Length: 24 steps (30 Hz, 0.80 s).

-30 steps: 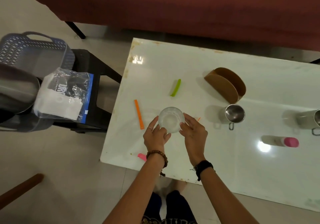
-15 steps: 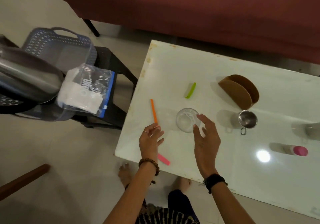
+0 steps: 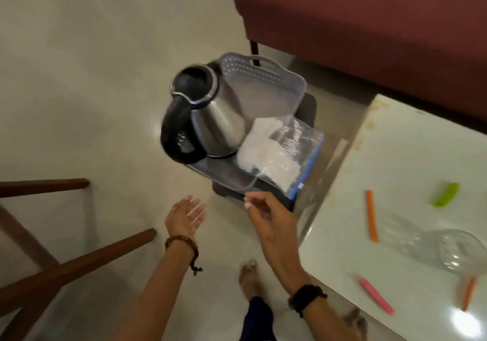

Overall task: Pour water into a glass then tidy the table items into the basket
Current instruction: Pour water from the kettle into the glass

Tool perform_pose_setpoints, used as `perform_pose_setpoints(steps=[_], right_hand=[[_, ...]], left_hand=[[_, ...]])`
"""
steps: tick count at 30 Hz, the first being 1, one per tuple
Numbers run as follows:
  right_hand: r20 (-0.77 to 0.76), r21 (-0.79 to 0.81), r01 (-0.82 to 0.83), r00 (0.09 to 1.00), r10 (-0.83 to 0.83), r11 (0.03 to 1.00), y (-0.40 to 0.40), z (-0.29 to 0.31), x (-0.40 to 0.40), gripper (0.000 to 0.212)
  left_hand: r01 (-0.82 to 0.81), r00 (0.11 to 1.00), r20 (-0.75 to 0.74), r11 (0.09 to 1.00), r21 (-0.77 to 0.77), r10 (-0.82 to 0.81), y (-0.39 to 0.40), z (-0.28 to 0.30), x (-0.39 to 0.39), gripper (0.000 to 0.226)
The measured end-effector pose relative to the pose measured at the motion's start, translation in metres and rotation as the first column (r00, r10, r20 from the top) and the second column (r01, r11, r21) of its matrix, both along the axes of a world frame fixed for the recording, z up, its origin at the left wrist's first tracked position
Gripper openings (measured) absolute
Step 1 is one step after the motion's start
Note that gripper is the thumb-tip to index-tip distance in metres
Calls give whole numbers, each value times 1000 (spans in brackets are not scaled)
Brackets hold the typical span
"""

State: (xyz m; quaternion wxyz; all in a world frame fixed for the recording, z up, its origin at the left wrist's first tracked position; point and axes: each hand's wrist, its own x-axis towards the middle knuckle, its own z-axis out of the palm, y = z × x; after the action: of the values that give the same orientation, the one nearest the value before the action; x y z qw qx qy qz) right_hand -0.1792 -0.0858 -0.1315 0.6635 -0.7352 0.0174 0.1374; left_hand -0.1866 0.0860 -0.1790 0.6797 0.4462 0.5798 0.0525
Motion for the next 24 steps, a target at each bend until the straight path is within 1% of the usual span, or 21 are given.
perform_pose_setpoints(steps=[1, 3, 5, 7, 8, 10, 12, 13, 14, 17, 19, 21, 22, 24], right_hand=[[3, 19, -29, 1000, 29, 999, 25, 4, 9, 12], [2, 44, -59, 998, 59, 997, 68, 8, 28, 16], [6, 54, -60, 998, 59, 997, 109, 8, 48, 27], [4, 52, -53, 999, 52, 997, 142, 6, 64, 40], [-10, 64, -53, 999, 54, 997, 153, 4, 70, 43], [-37, 107, -59, 997, 63, 993, 173, -4, 78, 45], [-44, 165, -35, 998, 43, 986, 190, -12, 84, 47], [-56, 196, 1, 998, 11, 981, 197, -14, 85, 49], [-65, 222, 56, 997, -42, 973, 206, -17, 86, 50], [-98, 273, 251, 968, -233, 929, 229, -20, 86, 53], [-102, 284, 359, 933, -345, 889, 236, -19, 89, 47], [-8, 264, 401, 910, -414, 877, 237, -19, 96, 33], [60, 238, 410, 899, -435, 881, 235, -18, 100, 31], [168, 180, 419, 879, -447, 890, 229, -14, 106, 35]], left_hand=[[10, 1000, 8, 999, 36, -10, 23, 2, 11, 16], [87, 996, 23, 988, 130, -91, 60, 6, 36, 22], [194, 979, 18, 958, 211, -202, 88, 7, 60, 36], [299, 951, 10, 924, 240, -310, 106, 4, 80, 50], [340, 935, 18, 910, 239, -354, 109, 3, 89, 53], [409, 903, 13, 868, 282, -430, 113, -3, 100, 48], [482, 866, -94, 771, 416, -491, 117, -11, 106, 45], [495, 857, -120, 736, 462, -502, 119, -14, 105, 45], [498, 851, -109, 721, 482, -514, 121, -18, 105, 45], [488, 840, -19, 739, 465, -542, 128, -24, 98, 49], [458, 850, 36, 771, 442, -526, 130, -25, 94, 56], [433, 860, 77, 800, 415, -505, 131, -26, 94, 62], [422, 865, 92, 814, 399, -494, 131, -26, 95, 63], [396, 877, 122, 843, 364, -465, 131, -29, 96, 65]])
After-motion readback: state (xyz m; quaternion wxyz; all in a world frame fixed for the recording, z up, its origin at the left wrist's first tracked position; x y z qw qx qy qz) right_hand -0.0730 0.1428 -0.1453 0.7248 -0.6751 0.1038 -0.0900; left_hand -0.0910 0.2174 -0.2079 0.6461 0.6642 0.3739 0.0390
